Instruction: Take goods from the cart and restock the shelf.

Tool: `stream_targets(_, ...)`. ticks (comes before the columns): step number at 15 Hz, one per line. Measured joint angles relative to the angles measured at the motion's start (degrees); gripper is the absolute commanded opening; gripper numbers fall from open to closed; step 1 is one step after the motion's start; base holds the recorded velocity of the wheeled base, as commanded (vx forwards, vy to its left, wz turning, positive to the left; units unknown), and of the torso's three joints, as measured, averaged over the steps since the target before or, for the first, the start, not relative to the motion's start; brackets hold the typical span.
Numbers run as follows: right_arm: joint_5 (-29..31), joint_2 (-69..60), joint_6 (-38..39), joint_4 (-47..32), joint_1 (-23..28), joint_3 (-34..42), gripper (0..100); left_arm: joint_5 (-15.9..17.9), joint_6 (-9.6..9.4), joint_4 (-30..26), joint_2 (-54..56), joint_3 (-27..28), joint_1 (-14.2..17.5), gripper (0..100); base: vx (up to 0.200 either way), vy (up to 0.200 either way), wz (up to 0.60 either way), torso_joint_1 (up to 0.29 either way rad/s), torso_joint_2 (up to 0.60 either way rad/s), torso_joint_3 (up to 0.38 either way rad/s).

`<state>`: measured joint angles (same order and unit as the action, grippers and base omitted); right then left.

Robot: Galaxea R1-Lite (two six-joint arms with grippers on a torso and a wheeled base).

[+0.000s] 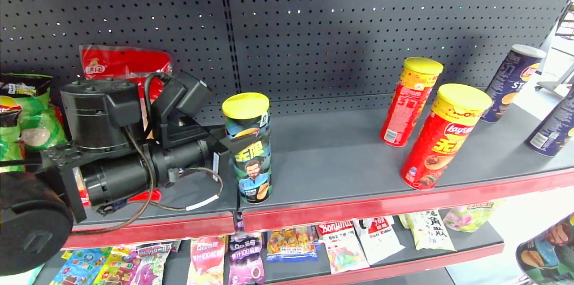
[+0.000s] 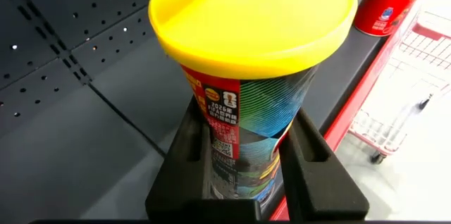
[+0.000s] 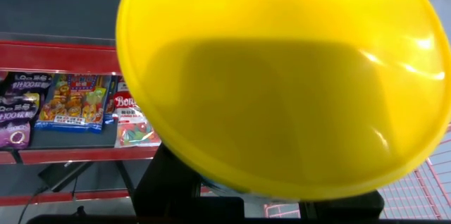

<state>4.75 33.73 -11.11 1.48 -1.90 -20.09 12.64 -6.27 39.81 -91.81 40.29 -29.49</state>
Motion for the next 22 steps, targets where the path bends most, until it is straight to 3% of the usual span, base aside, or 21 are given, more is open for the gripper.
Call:
stream_targets(3, 0.0, 0.0, 0.0, 0.0, 0.0, 0.0, 0, -0.2, 0.20, 0.0, 0.1, -0.2, 0.0, 0, 0.000, 0.000, 0.00, 0.000, 0.00, 0.000)
stream_targets(4, 0.0, 0.0, 0.0, 0.0, 0.0, 0.0, 0, -0.4, 0.20, 0.0, 0.1, -0.2, 0.0, 100, 0.000, 0.000, 0.00, 0.000, 0.00, 0.000)
stream_targets(10, 0.0, 0.0, 0.0, 0.0, 0.0, 0.0, 0, -0.7, 0.57, -0.1, 0.5, -1.1, 0.0, 100, 0.000, 0.000, 0.00, 0.000, 0.00, 0.000)
stream_targets(17, 0.0, 0.3, 0.0, 0.0, 0.0, -0.6, 0, -0.4, 0.30, -0.1, 4.4, -6.1, 0.1, 100, 0.000, 0.000, 0.00, 0.000, 0.00, 0.000)
stream_targets(22, 0.0, 0.3, 0.0, 0.1, 0.0, -0.7, 0, -0.8, -0.02, -0.4, 5.6, -9.5, 2.5, 100, 0.000, 0.000, 0.00, 0.000, 0.00, 0.000)
